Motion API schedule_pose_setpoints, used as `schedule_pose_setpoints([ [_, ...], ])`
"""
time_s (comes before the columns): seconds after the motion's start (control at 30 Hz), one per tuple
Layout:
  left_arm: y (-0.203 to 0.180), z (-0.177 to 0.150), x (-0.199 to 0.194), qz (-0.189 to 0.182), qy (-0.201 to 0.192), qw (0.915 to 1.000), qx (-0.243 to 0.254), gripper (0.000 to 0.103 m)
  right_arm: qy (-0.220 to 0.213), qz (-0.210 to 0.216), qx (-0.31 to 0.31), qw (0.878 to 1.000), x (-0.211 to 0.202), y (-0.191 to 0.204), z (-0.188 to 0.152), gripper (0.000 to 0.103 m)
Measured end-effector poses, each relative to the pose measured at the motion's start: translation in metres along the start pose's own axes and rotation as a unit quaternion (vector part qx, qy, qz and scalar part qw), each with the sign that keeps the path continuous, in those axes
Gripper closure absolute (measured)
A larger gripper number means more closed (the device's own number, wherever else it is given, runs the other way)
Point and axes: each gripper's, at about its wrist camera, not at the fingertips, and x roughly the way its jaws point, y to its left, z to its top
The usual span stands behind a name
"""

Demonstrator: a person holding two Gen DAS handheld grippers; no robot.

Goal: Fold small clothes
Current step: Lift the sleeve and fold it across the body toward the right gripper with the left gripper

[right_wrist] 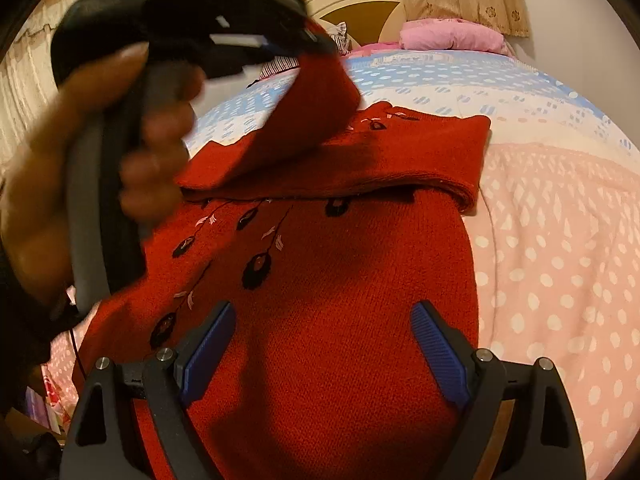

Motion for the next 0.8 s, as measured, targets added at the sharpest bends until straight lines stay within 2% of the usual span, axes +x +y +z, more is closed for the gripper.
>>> schedule_pose_setpoints([
  [0.07, -0.002, -0.007, -0.011, -0.004, 0.0, 0.9997, 0.024, 0.067, -0.001, 0.004, 0.003, 1.0, 0.0, -0.001, 0.0, 0.013],
  [0.1, -0.001, -0.011, -0.021, 0.007, -0.007, 0.9992, 0.038, 0.035, -0.001, 0.007, 0.006, 1.0, 0.0, -0.002, 0.0, 0.013],
  [0.13, 0.003, -0.019, -0.038, 0.025, -0.028, 0.9978, 0.054, 0.013, -0.003, 0.011, 0.01, 1.0, 0.0, -0.003, -0.001, 0.013],
  [0.17, 0.005, -0.026, -0.051, 0.036, -0.044, 0.9963, 0.065, 0.009, -0.004, 0.014, 0.012, 1.0, 0.0, -0.005, 0.0, 0.013],
  [0.2, 0.013, -0.035, -0.067, 0.046, -0.058, 0.9941, 0.079, 0.006, -0.007, 0.018, 0.016, 1.0, -0.001, -0.006, -0.001, 0.013],
  [0.27, 0.03, -0.05, -0.081, 0.068, -0.056, 0.9908, 0.103, 0.003, -0.01, 0.021, 0.021, 0.999, -0.002, -0.007, -0.001, 0.013],
  [0.3, 0.041, -0.057, -0.084, 0.089, -0.05, 0.9886, 0.111, 0.002, -0.011, 0.022, 0.023, 0.999, -0.002, -0.008, -0.001, 0.013],
  [0.33, 0.058, -0.068, -0.086, 0.129, -0.038, 0.9837, 0.12, 0.002, -0.011, 0.021, 0.023, 0.999, -0.002, -0.007, 0.0, 0.013],
  [0.4, 0.08, -0.081, -0.086, 0.172, -0.017, 0.9766, 0.128, 0.002, -0.011, 0.015, 0.019, 1.0, -0.002, -0.003, 0.001, 0.013],
  [0.43, 0.1, -0.088, -0.087, 0.198, -0.005, 0.9728, 0.12, 0.003, -0.012, 0.009, 0.015, 1.0, -0.003, -0.001, 0.001, 0.013],
  [0.47, 0.111, -0.091, -0.088, 0.208, 0.002, 0.9722, 0.108, 0.003, -0.011, 0.002, 0.011, 1.0, -0.005, 0.002, 0.003, 0.013],
  [0.57, 0.147, -0.091, -0.092, 0.207, 0.017, 0.9768, 0.054, 0.003, 0.001, -0.003, 0.024, 1.0, -0.009, 0.0, 0.015, 0.013],
  [0.63, 0.158, -0.088, -0.093, 0.192, 0.019, 0.981, 0.022, 0.003, -0.011, 0.004, 0.052, 0.999, -0.017, -0.008, 0.033, 0.013],
  [0.73, 0.154, -0.087, -0.093, 0.169, 0.015, 0.9855, 0.012, 0.002, -0.024, -0.01, 0.082, 0.996, -0.02, -0.017, 0.066, 0.014],
  [0.8, 0.148, -0.09, -0.089, 0.164, 0.015, 0.9861, 0.02, 0.002, -0.015, -0.01, 0.105, 0.994, -0.011, -0.024, 0.085, 0.018],
])
